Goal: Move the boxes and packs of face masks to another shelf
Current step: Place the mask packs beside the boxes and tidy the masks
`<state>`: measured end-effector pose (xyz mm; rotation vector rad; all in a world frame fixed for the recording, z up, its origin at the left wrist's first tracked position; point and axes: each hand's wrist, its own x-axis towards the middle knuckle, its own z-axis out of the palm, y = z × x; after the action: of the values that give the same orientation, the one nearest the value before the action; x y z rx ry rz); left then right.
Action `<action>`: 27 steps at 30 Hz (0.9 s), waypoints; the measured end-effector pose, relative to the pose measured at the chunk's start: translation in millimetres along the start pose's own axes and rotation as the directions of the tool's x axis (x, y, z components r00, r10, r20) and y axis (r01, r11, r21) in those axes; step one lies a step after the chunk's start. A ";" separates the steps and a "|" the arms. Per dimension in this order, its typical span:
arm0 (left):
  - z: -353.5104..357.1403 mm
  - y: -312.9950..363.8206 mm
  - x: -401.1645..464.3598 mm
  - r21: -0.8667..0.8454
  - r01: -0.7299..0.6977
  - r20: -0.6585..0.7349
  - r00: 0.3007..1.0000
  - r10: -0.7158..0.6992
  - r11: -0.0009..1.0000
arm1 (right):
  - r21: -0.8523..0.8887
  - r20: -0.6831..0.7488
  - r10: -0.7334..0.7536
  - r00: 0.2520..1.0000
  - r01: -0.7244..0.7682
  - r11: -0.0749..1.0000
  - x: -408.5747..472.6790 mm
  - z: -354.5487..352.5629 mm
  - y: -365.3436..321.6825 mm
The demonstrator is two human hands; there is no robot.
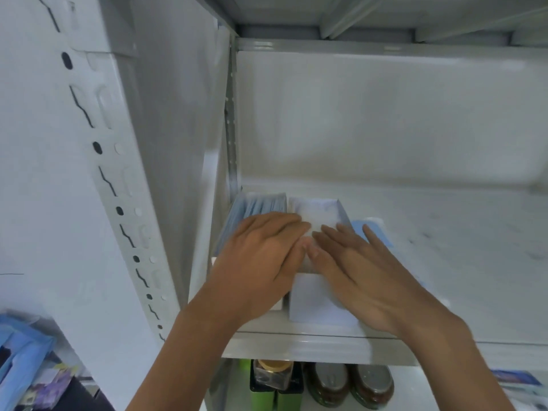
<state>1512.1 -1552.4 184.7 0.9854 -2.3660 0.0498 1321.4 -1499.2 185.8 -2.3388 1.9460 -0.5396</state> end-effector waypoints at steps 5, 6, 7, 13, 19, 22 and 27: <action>5.9 0.1 3.8 0.074 0.001 0.087 0.996 -0.008 0.997 | 0.288 -0.127 0.031 0.991 0.007 0.958 -4.2 -5.3 6.6; 6.2 0.1 4.0 0.077 0.003 0.074 0.997 -0.009 0.997 | 0.284 -0.193 0.050 0.980 0.007 0.959 -6.2 -6.3 10.0; 6.9 1.0 4.3 0.077 -0.001 0.054 0.999 -0.003 0.997 | 0.243 -0.249 0.057 0.967 0.006 0.970 -7.8 -6.4 13.1; 12.8 22.9 21.8 -0.077 -0.135 0.084 0.986 0.141 0.988 | 0.412 -0.330 0.224 0.917 -0.074 0.908 -8.2 4.2 13.2; 9.9 32.0 49.2 -0.199 0.009 0.447 0.891 0.082 0.980 | 0.599 -0.336 0.391 0.857 -0.126 0.791 -5.0 13.6 17.6; 7.2 27.6 49.6 -0.044 -0.022 0.425 0.904 0.039 0.999 | 0.607 -0.323 0.389 0.863 -0.127 0.784 -5.8 15.8 17.8; 9.1 35.5 54.3 0.136 0.018 0.402 0.913 -0.072 0.991 | 0.618 -0.340 0.394 0.854 -0.113 0.778 -5.3 17.7 15.5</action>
<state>1453.4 -1563.6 211.5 1.2093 -2.7450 -0.0226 1311.3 -1500.4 163.9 -1.6148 1.8393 -1.5158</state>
